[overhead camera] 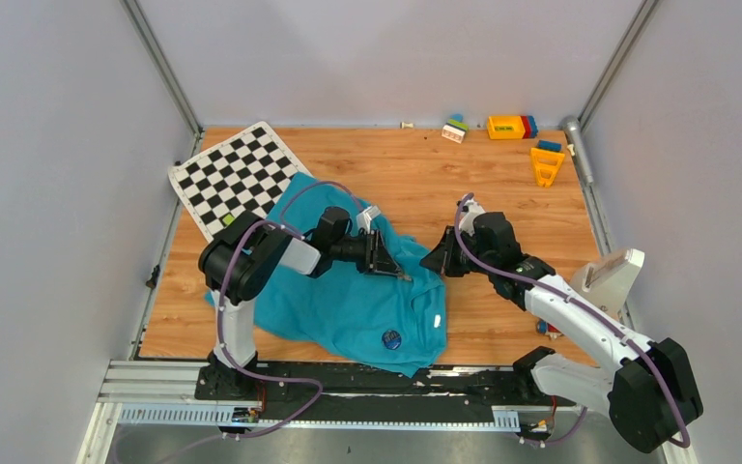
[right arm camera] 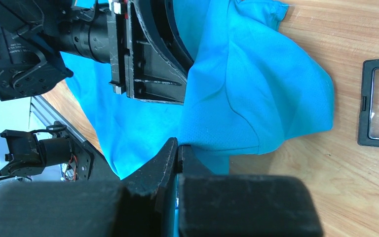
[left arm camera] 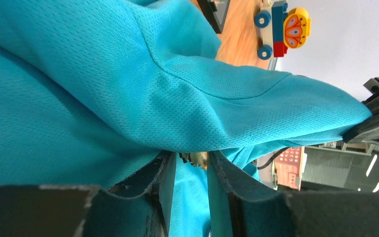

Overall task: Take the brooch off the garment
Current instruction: Remove the brooch from the clothes.

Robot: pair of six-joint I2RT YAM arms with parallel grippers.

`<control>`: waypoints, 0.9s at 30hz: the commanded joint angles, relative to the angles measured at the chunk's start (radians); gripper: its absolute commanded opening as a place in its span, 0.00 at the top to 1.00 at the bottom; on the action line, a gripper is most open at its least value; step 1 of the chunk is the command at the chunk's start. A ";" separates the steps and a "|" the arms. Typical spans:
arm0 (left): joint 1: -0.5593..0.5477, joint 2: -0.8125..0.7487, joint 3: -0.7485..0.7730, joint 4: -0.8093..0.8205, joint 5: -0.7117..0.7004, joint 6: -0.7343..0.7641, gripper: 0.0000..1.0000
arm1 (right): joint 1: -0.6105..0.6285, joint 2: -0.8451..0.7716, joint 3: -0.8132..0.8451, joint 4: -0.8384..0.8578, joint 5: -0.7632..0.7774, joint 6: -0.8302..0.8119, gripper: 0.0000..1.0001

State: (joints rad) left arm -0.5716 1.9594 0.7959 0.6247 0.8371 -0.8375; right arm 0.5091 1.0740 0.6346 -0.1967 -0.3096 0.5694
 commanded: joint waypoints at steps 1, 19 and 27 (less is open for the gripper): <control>-0.021 0.030 0.025 0.088 0.049 -0.046 0.67 | -0.002 -0.010 0.018 0.051 -0.017 0.013 1.00; -0.021 -0.179 0.022 -0.217 -0.111 0.190 1.00 | -0.002 -0.013 -0.044 -0.018 0.214 0.051 0.95; -0.020 -0.217 0.008 -0.202 -0.090 0.174 1.00 | -0.003 -0.007 -0.066 0.038 0.119 0.017 0.69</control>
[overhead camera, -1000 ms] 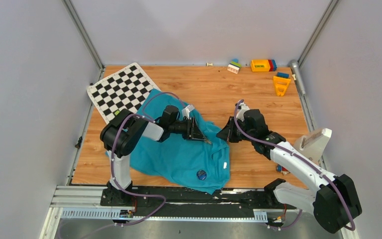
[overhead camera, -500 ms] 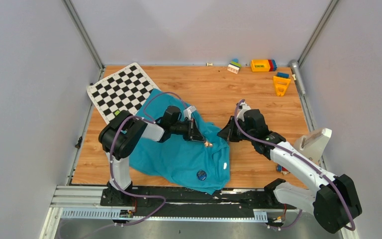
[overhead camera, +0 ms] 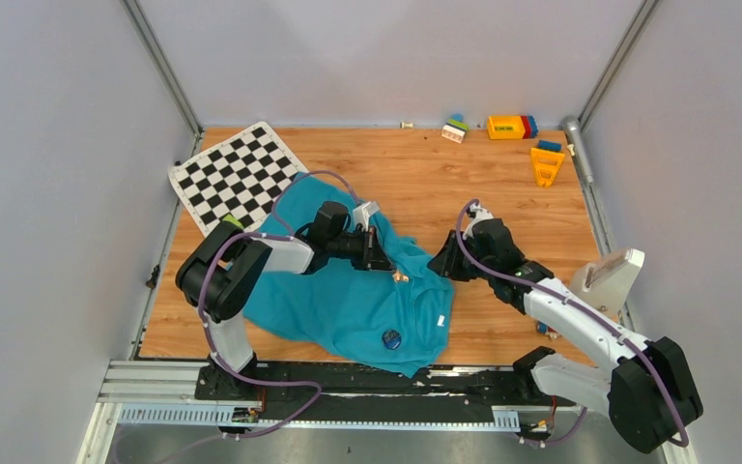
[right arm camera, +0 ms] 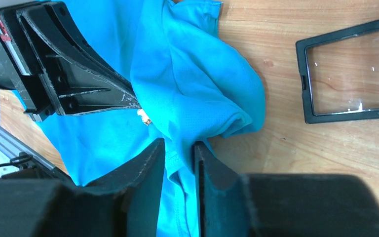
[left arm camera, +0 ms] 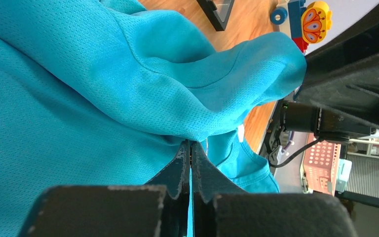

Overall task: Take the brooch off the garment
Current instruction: Remove the brooch from the clothes.

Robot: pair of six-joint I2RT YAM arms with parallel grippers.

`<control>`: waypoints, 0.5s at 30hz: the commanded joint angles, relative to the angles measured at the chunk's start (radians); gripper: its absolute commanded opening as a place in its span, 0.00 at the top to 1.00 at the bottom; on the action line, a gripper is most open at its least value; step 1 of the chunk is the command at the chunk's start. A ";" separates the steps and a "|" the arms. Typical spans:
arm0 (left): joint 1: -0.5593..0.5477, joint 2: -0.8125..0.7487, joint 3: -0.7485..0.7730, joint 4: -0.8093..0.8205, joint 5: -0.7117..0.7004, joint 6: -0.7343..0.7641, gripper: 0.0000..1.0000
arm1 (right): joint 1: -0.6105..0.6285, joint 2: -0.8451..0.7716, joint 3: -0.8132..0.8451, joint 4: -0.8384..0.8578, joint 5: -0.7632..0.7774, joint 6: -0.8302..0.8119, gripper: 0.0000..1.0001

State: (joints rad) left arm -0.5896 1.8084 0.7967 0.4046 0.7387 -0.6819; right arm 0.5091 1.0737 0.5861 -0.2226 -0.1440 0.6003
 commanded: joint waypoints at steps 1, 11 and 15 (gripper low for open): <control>-0.003 -0.069 0.001 0.026 0.017 0.008 1.00 | -0.002 -0.008 -0.030 0.084 -0.066 -0.013 0.59; 0.044 -0.095 -0.072 0.269 0.147 -0.170 1.00 | -0.002 0.017 -0.096 0.315 -0.268 0.000 0.30; 0.051 -0.083 -0.093 0.369 0.185 -0.244 1.00 | -0.007 0.024 -0.104 0.381 -0.296 0.024 0.32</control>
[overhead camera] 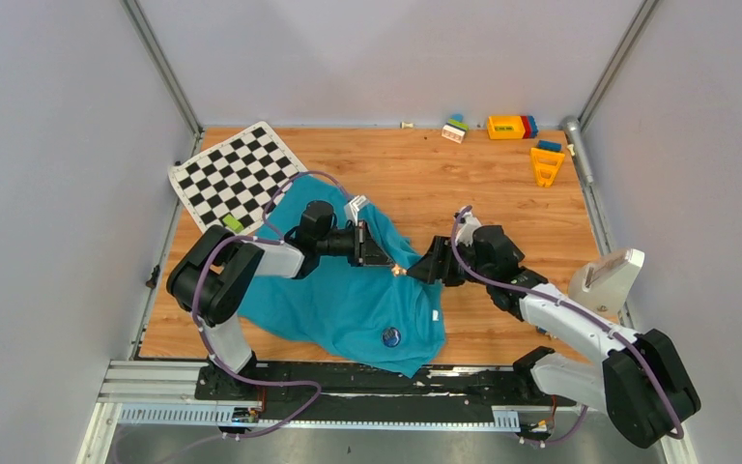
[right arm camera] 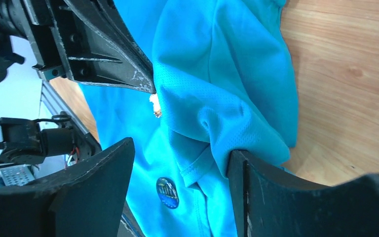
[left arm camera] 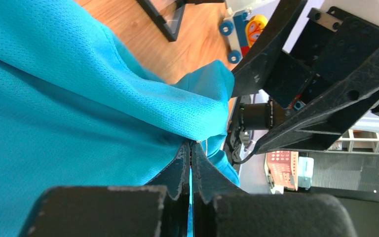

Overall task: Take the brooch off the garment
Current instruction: Remove the brooch from the clothes.

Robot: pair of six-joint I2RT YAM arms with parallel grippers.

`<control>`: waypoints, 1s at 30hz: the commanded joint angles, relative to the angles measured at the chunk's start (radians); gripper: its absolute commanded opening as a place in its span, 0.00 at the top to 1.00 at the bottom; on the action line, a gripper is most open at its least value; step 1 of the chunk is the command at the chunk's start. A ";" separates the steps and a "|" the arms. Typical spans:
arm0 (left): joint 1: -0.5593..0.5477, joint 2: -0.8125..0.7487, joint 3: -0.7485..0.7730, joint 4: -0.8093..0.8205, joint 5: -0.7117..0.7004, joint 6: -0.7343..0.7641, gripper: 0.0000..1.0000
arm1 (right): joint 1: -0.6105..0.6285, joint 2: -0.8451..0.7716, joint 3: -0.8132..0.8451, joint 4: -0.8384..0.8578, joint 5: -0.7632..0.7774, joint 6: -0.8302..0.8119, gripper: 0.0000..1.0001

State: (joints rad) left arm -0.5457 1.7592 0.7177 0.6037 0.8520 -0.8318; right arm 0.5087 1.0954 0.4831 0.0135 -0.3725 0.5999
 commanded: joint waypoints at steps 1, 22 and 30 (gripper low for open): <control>0.010 -0.028 -0.023 0.223 0.078 -0.114 1.00 | -0.007 -0.005 -0.012 0.175 -0.080 0.033 0.33; 0.032 0.138 -0.058 0.619 0.150 -0.398 1.00 | -0.020 0.052 -0.024 0.294 -0.138 0.060 0.52; 0.032 0.132 -0.060 0.606 0.148 -0.386 1.00 | -0.021 0.115 -0.015 0.322 -0.164 0.067 0.54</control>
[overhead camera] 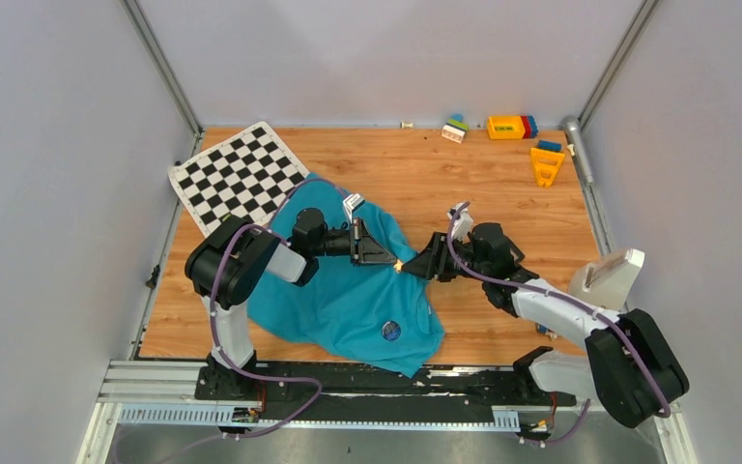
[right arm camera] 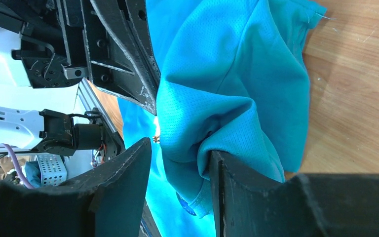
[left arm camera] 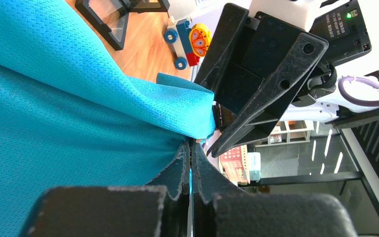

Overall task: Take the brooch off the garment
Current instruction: Remove the brooch from the clothes.

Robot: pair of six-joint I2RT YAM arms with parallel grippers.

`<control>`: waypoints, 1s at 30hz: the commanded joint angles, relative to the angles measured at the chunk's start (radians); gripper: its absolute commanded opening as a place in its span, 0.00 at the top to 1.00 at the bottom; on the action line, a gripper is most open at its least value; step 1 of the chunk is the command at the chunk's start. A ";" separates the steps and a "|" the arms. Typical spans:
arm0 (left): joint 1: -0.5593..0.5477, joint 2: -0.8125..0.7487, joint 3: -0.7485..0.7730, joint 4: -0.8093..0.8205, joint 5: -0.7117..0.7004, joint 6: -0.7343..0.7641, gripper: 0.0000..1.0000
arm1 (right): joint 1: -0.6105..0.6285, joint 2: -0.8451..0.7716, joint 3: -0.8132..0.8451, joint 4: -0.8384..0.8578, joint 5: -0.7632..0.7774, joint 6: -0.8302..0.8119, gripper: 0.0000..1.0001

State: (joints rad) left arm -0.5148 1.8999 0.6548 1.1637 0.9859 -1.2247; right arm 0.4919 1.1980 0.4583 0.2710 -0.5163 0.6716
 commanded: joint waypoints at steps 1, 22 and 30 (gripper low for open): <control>0.001 -0.010 0.004 0.043 0.014 0.008 1.00 | -0.004 0.016 0.011 0.066 -0.020 -0.004 0.54; 0.001 -0.019 0.000 0.016 0.007 0.033 1.00 | -0.003 0.064 0.040 0.069 -0.031 0.017 0.52; 0.001 -0.027 -0.004 0.020 0.004 0.032 1.00 | -0.004 0.104 0.065 0.034 -0.019 0.013 0.58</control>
State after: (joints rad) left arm -0.5140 1.8999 0.6533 1.1408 0.9783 -1.2057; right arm 0.4900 1.2911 0.4850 0.2882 -0.5423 0.6846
